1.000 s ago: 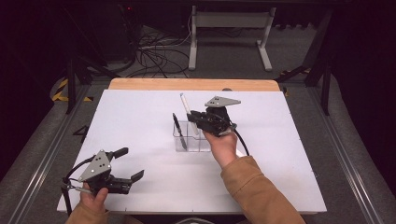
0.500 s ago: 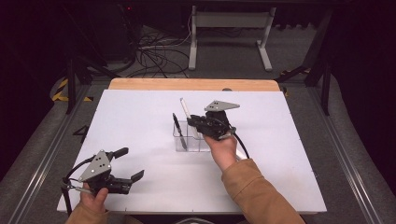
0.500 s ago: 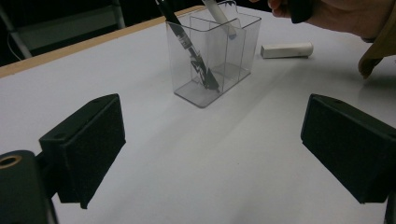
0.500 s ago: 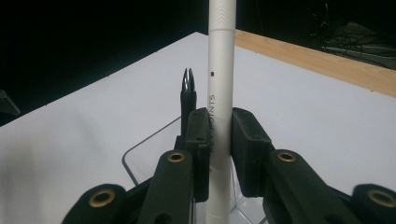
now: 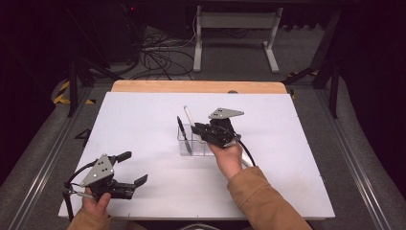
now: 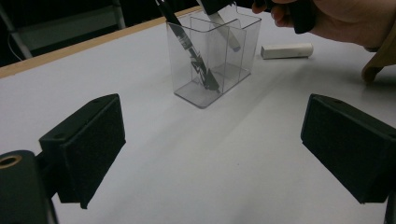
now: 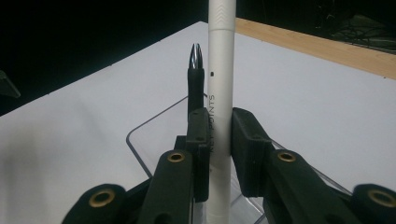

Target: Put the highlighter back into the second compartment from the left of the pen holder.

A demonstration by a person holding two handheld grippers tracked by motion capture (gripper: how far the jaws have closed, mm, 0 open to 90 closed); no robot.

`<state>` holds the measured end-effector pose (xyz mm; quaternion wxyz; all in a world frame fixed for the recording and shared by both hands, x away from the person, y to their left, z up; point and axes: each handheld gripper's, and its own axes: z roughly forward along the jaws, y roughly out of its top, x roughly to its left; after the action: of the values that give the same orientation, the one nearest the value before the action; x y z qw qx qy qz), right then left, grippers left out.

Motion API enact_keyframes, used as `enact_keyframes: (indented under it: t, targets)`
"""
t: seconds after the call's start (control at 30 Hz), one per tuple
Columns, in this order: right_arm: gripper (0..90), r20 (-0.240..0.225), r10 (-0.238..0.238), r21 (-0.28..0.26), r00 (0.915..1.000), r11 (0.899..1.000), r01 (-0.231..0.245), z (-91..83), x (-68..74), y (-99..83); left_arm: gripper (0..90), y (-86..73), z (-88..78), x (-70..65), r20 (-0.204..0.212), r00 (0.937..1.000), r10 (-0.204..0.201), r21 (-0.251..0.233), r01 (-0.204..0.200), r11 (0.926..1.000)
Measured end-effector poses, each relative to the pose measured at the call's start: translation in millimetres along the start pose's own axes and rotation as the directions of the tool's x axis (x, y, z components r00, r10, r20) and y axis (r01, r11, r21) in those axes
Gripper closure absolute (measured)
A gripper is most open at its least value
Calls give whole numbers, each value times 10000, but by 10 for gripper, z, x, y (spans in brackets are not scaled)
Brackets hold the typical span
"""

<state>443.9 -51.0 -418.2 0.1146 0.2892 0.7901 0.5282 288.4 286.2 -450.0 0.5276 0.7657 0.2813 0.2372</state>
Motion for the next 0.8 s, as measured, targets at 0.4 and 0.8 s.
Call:
enact_keyframes:
  t: [0.4, 0.8]
  targets:
    - [691, -164, -6, -88, 9999, 10000, 4, -37, -30, 4, 70, -2, 6, 3, 0, 10000, -17, -25, 17, 10000]
    - [184, 75, -599, -708, 9982, 9957, 603, -399, 26, 249, 70, -2, 21, 3, 75, 9999, -142, -51, 142, 9999]
